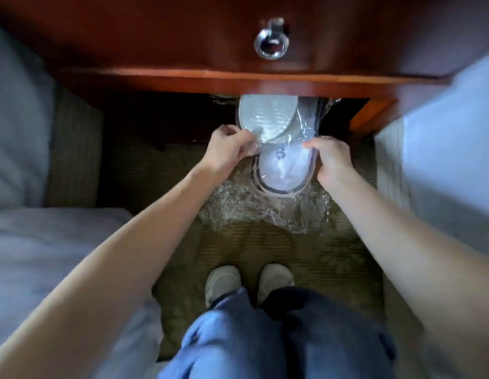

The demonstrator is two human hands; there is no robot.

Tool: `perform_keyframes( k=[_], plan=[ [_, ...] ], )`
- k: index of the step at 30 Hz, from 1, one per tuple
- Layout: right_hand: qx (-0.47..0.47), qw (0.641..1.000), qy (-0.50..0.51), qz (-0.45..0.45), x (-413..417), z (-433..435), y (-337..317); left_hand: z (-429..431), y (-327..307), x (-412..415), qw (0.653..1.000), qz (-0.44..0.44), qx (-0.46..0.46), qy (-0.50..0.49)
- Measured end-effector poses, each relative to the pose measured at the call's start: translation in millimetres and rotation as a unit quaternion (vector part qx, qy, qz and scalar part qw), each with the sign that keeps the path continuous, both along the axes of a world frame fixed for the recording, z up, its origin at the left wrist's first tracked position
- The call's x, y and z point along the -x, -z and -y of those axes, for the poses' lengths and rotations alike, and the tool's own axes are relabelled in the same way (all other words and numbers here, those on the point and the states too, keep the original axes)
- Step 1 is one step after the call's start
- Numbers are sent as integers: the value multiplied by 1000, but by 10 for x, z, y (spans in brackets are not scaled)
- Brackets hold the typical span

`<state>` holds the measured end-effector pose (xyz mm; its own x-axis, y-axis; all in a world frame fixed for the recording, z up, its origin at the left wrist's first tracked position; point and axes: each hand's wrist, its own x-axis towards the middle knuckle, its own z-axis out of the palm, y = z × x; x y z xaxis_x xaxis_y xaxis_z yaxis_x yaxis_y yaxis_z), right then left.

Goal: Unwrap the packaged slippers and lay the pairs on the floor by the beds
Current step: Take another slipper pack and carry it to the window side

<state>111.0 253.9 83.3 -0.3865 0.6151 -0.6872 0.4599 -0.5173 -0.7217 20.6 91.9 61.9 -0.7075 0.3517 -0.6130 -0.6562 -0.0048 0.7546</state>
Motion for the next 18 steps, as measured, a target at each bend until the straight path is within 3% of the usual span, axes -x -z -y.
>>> perform_keyframes(
  k=[4, 10, 18],
  plan=[
    [22, 994, -68, 78, -356, 205, -696, 477, -672, -550, 995, 52, 80, 42],
    [80, 980, -104, 150, -812, 469, -1762, 944, -1862, -1075, 983, 176, 9, 59],
    [172, 968, -127, 134, -1085, 576, -3089, 1199, -3467, -1281, 960, 193, 21, 201]
  ],
)
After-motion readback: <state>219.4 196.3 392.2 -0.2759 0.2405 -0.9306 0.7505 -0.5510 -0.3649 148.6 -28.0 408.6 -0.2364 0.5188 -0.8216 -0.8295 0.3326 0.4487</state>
